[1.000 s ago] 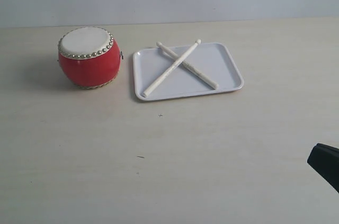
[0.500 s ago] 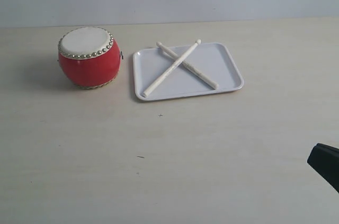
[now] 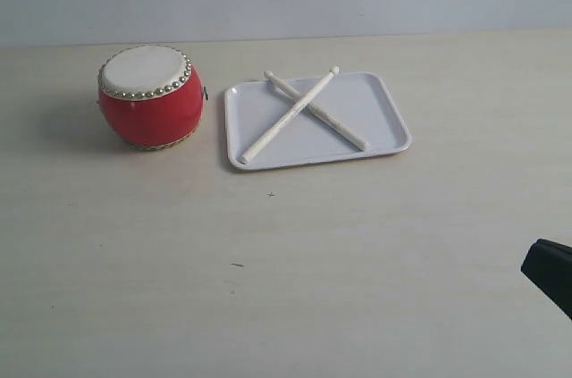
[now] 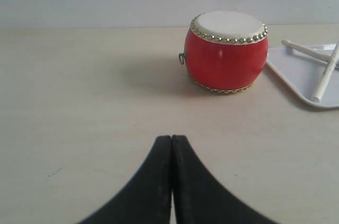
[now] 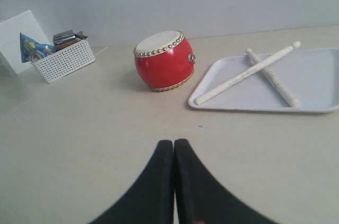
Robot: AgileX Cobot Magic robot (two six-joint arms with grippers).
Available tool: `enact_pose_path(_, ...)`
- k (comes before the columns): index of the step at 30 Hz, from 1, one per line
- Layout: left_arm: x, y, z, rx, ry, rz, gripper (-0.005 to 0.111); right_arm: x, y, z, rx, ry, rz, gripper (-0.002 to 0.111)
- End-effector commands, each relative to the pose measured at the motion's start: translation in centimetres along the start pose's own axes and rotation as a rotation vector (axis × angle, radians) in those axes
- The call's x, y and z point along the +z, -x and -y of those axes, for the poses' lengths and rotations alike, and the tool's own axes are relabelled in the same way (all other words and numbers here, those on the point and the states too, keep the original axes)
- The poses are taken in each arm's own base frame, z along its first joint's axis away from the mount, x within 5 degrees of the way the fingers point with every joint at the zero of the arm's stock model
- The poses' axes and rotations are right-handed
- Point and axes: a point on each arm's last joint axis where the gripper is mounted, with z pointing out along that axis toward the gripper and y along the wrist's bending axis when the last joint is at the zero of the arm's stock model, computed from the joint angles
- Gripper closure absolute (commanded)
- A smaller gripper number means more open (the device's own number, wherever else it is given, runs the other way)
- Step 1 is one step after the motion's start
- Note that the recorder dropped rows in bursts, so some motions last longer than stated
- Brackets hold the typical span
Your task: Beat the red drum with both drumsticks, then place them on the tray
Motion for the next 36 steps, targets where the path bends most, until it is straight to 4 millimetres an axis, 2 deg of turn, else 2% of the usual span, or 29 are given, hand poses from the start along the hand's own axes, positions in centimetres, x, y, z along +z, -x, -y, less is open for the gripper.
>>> enact_pose_path(1, -0.1, 0.1, 0.0, -0.002, 0.005, 0.013, 0.107, 0.0, 0.0, 0.3, -0.071, -0.029, 0.012, 0.108)
enact_pose_path(4, -0.1, 0.1, 0.0, -0.002, 0.005, 0.013, 0.107, -0.1, 0.0, 0.8, -0.15, -0.084, 0.008, 0.108)
enact_pose_path(10, -0.1, 0.1, 0.0, -0.002, 0.005, 0.013, 0.107, -0.3, 0.4, 1.8, -0.103, -0.197, 0.058, 0.108)
enact_pose_path(20, -0.1, 0.1, 0.0, -0.002, 0.005, 0.013, 0.107, -0.3, -0.1, 2.0, -0.195, -0.217, -0.009, 0.108)
enact_pose_path(36, -0.1, 0.1, 0.0, -0.002, 0.005, 0.013, 0.107, -0.3, -0.2, 2.1, -0.208, -0.229, -0.023, 0.108)
